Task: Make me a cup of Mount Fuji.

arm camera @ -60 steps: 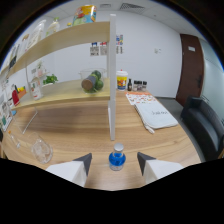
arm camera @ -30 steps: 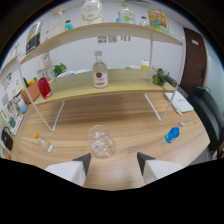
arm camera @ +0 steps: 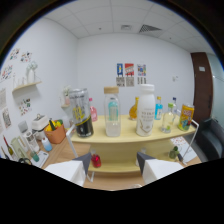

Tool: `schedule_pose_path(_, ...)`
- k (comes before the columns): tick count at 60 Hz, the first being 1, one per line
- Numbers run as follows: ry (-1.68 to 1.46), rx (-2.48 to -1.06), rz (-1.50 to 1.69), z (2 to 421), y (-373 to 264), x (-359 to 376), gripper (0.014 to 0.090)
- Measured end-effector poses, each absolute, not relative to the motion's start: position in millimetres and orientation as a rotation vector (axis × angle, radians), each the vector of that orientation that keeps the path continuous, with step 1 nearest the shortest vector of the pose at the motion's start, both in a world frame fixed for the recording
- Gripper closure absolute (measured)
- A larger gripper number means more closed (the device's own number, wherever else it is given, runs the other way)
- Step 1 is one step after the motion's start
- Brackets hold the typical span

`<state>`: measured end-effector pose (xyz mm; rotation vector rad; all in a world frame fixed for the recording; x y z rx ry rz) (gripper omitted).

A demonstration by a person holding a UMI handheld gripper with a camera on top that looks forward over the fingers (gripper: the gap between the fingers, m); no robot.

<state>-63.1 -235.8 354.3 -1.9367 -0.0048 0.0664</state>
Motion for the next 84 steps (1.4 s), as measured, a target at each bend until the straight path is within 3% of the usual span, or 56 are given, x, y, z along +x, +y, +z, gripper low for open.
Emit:
schedule_pose_path(6,-0.027,-1.816,0.033,388,-200,-70,0.0191)
schedule_pose_path(22,-0.022,-1.765,0.03,403,-117,-74,0.0299)
schedule_pose_path(30,-0.018,-1.811,0.007,385,-95,-72,0.0517)
schedule_pose_path(37,-0.025,-1.817,-0.025,382,-90,-68,0.0614)
schedule_pose_path(52,-0.043,-1.821,0.002,385,-107,-75,0.0638)
schedule_pose_path(66,-0.024,-1.744,-0.001,399,-164,-70,0.0646)
schedule_pose_path(74,0.0,-1.745,0.027,364,-199,-68,0.0646)
schedule_pose_path(84,0.044,-1.808,0.071,284,-230,-68,0.0646)
